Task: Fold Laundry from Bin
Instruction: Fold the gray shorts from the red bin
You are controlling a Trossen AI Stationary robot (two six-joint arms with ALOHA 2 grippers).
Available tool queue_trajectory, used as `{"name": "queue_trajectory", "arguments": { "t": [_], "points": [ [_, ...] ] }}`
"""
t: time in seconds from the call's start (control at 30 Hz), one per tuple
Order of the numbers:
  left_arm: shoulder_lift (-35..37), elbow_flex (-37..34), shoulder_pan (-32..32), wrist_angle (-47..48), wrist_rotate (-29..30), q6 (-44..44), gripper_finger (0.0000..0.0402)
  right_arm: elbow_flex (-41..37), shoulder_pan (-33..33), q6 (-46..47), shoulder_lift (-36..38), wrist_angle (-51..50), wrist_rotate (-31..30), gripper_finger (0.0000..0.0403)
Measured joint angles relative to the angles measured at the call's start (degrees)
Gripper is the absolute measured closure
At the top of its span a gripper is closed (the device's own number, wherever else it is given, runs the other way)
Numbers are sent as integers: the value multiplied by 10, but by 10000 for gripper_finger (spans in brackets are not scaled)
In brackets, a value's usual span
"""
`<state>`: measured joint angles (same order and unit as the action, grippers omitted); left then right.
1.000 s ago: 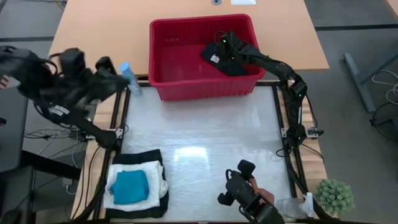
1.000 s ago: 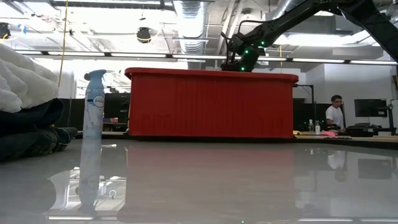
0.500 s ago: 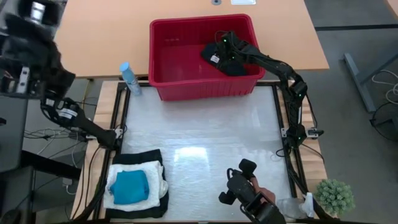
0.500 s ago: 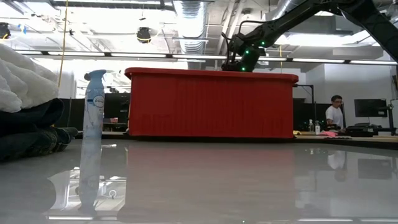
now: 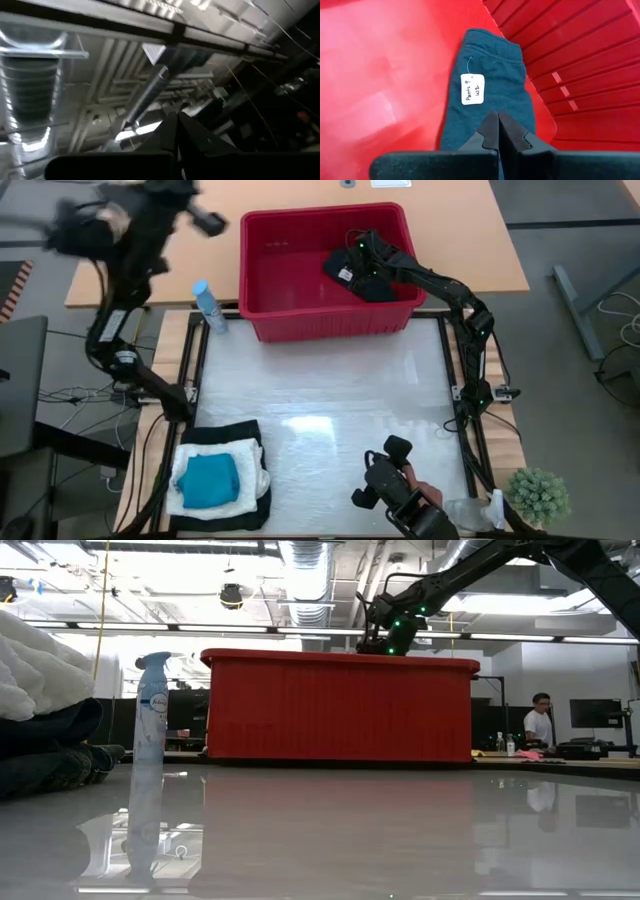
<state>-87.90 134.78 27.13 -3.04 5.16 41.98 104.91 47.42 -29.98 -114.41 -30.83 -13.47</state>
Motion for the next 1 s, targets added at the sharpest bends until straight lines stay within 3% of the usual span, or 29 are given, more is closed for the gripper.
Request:
{"name": "queue_trajectory", "arguments": {
  "t": [0.2, 0.37, 0.57, 0.63, 1.0],
  "points": [
    [-28, 3, 149, 48, -205, -177, 401, 0, 0, 0, 0, 0, 0, 380],
    [-76, 2, 213, 49, -348, -267, 401, 0, 0, 0, 0, 0, 0, 380],
    [-133, 3, 222, 142, -405, -118, 401, 0, 0, 0, 0, 0, 0, 378],
    [-156, 1, 221, 167, -410, -105, 401, 0, 0, 0, 0, 0, 0, 377],
    [-264, 2, 250, 233, -413, -351, 401, 0, 4, -2, 43, -3, -1, 377]
  ]
}}
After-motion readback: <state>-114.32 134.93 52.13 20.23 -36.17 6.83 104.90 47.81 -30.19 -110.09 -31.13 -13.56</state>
